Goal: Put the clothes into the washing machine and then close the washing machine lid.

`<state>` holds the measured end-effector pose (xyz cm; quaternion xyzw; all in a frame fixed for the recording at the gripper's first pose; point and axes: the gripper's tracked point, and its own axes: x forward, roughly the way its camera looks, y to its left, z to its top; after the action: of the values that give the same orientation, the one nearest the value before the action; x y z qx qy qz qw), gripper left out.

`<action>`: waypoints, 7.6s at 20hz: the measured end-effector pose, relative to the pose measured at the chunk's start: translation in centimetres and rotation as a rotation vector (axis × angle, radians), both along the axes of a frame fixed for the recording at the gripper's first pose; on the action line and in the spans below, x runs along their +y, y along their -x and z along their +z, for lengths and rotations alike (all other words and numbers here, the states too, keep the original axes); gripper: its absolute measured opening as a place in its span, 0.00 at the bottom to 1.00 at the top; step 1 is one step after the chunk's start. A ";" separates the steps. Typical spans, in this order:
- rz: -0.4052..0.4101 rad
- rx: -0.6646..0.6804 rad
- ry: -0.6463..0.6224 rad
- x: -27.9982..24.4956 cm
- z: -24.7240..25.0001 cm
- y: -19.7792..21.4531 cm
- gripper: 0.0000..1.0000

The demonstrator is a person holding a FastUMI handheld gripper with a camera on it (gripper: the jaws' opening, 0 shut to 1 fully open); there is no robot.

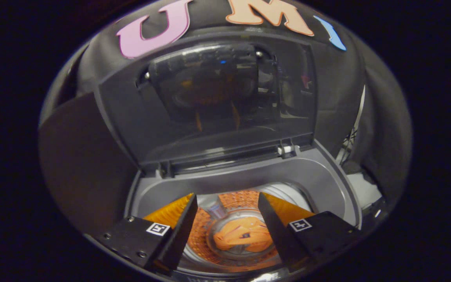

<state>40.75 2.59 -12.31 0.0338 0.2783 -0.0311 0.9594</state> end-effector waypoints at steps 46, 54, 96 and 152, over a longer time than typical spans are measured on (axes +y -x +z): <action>-0.011 -0.545 0.241 2.4 20.7 -16.7 0.97; -0.005 -0.570 0.211 2.4 21.3 -15.5 0.98; -0.067 -0.395 0.187 -0.9 7.9 3.7 0.97; 0.016 -0.730 0.239 1.8 19.2 44.1 0.97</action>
<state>-3.38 4.37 6.93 -0.0714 -0.0869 -0.0419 0.9928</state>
